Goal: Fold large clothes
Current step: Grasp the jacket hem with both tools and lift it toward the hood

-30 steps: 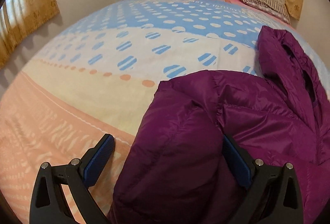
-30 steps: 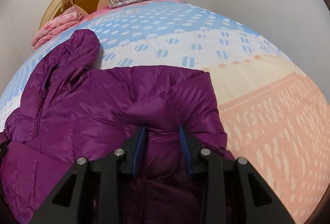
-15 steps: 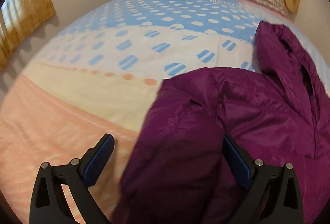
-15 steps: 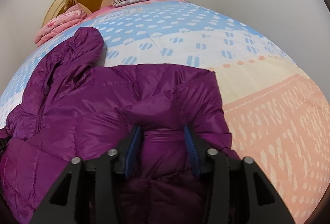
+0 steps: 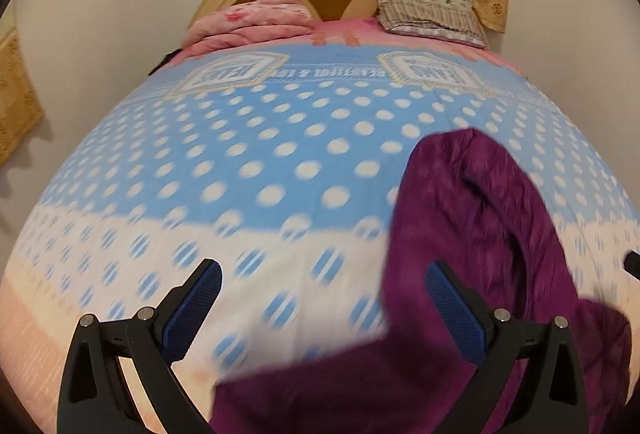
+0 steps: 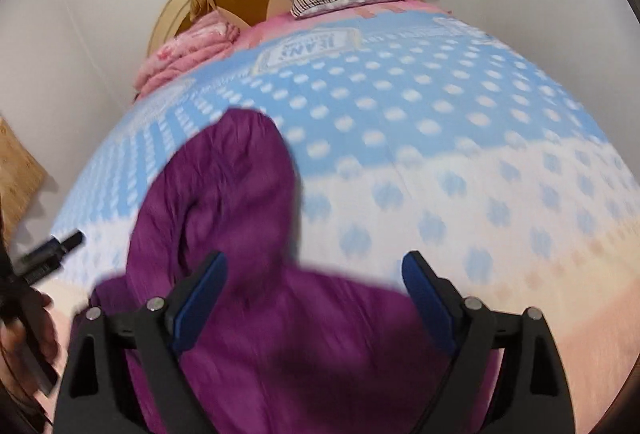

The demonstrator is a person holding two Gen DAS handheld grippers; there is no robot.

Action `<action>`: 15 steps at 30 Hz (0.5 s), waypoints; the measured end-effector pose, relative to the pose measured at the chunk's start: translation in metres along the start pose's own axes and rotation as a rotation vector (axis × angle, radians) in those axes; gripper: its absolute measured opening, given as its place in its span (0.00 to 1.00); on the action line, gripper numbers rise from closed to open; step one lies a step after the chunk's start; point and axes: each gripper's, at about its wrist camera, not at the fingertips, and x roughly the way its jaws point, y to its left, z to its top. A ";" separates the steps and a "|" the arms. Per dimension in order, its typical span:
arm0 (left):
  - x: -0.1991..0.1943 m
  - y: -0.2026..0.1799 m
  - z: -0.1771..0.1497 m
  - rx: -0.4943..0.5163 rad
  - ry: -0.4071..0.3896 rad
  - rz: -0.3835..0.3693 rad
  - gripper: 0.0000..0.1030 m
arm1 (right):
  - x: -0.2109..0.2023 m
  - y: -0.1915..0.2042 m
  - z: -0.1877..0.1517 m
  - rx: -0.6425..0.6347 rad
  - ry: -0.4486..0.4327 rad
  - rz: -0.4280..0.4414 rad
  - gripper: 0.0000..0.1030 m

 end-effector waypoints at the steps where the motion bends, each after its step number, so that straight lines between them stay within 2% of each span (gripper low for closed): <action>1: 0.010 -0.004 0.007 0.000 -0.001 -0.003 0.99 | 0.011 0.001 0.011 -0.004 0.000 0.007 0.89; 5: 0.052 -0.019 0.033 0.012 0.003 0.006 0.99 | 0.063 0.012 0.043 -0.026 0.016 0.022 0.89; 10: 0.116 -0.031 0.033 0.005 0.102 -0.010 0.99 | 0.115 0.019 0.050 -0.059 0.067 0.006 0.87; 11: 0.125 -0.032 0.032 0.004 0.114 -0.031 0.91 | 0.130 0.021 0.047 -0.074 0.102 -0.005 0.85; 12: 0.132 -0.033 0.030 0.003 0.125 -0.060 0.57 | 0.139 0.020 0.045 -0.087 0.130 -0.016 0.71; 13: 0.138 -0.035 0.028 -0.001 0.152 -0.126 0.34 | 0.145 0.021 0.041 -0.105 0.154 -0.022 0.51; 14: 0.141 -0.036 0.027 -0.009 0.169 -0.187 0.08 | 0.145 0.026 0.037 -0.169 0.132 -0.058 0.45; 15: 0.136 -0.038 0.027 -0.005 0.148 -0.198 0.05 | 0.143 0.030 0.036 -0.199 0.126 -0.048 0.21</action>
